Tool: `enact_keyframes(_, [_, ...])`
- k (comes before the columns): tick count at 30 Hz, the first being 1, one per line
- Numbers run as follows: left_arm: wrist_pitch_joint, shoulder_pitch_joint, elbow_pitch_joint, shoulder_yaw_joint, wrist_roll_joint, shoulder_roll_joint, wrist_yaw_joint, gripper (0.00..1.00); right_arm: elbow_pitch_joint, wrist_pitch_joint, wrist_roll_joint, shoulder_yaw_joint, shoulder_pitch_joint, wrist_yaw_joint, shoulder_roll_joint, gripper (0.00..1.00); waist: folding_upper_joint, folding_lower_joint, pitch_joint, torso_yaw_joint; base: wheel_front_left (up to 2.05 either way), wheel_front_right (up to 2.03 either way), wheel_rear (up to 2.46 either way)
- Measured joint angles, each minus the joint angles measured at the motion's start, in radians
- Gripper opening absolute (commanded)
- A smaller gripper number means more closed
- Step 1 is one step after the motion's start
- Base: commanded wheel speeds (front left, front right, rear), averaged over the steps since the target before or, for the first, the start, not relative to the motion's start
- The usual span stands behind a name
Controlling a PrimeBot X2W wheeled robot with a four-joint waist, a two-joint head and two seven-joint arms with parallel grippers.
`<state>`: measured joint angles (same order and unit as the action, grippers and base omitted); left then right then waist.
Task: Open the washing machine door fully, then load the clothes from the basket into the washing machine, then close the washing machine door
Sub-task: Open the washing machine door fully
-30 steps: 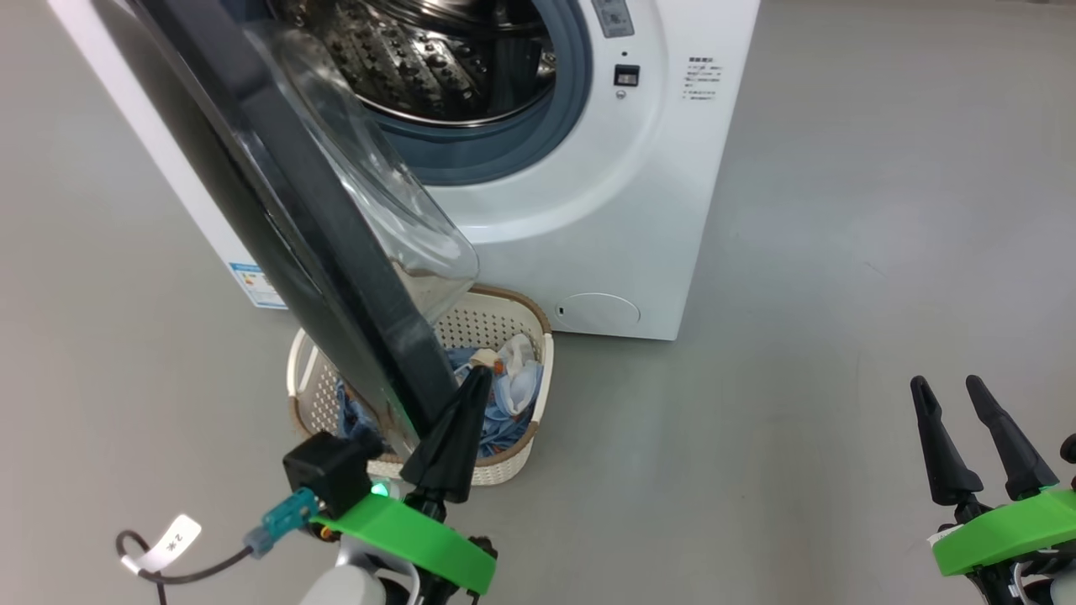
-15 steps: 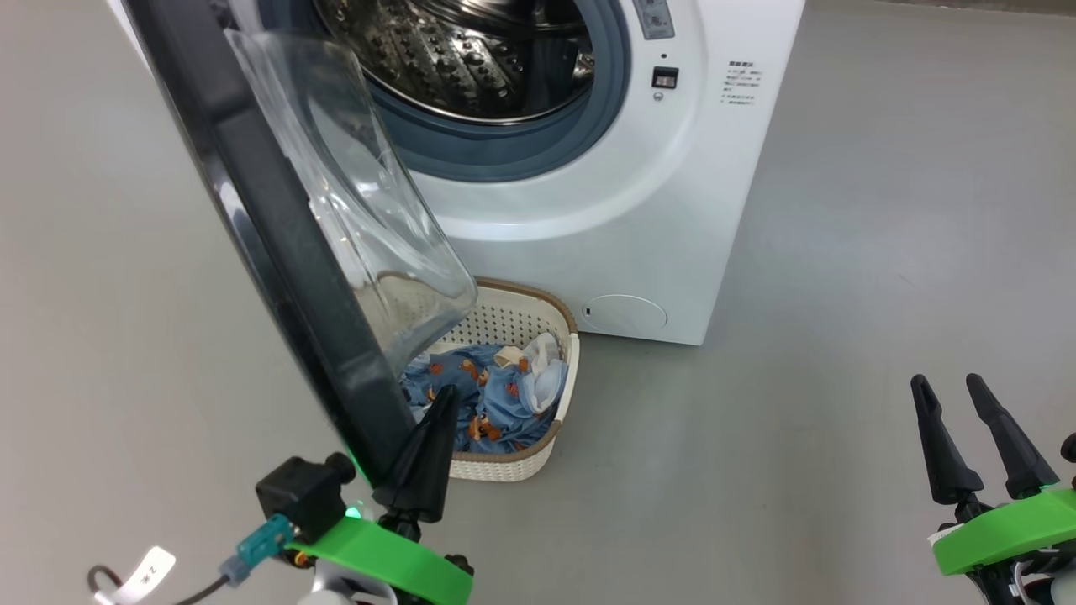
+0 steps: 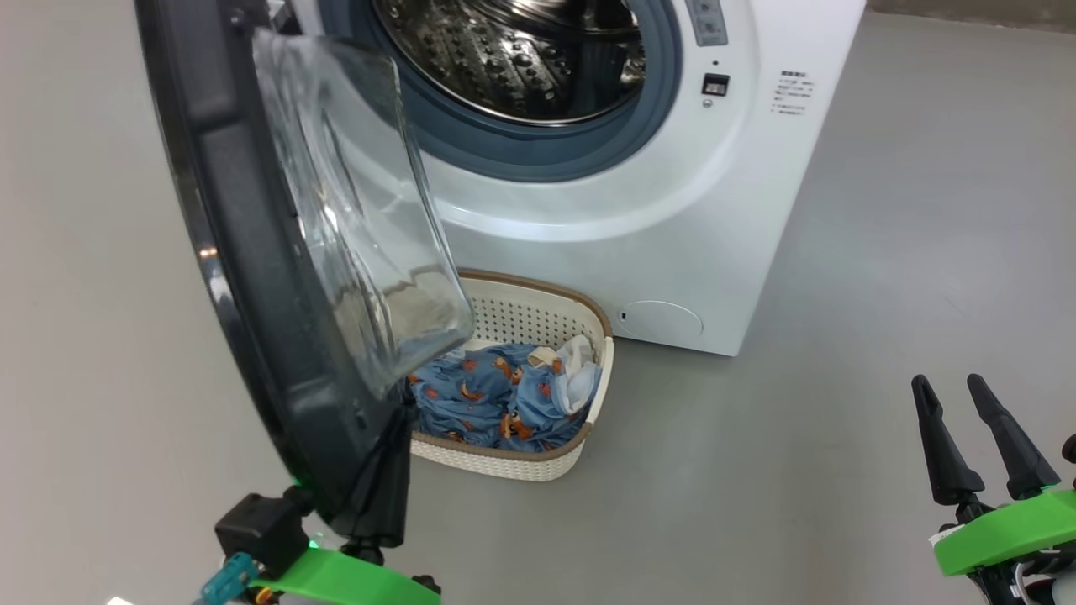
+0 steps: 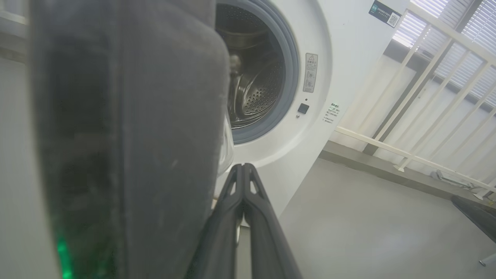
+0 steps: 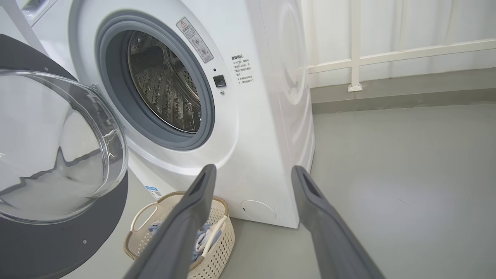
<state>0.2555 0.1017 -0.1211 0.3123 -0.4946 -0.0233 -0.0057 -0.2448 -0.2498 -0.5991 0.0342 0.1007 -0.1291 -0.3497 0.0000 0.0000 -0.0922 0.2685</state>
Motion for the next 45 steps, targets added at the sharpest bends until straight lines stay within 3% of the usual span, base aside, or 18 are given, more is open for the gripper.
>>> enact_keyframes(22, [0.000,-0.062,0.023,-0.216,0.062,-0.003,0.046,0.00,0.003,0.000,0.002,0.014,-0.019,0.000,0.000,1.00,0.0000,0.0000,0.006,0.067,0.00,0.00,0.00])
enact_keyframes(45, [0.000,0.028,-0.063,-0.483,0.151,-0.010,0.036,0.00,0.013,0.000,0.002,0.021,-0.018,0.000,-0.019,1.00,0.0000,0.0000,-0.050,0.066,0.00,0.00,0.00])
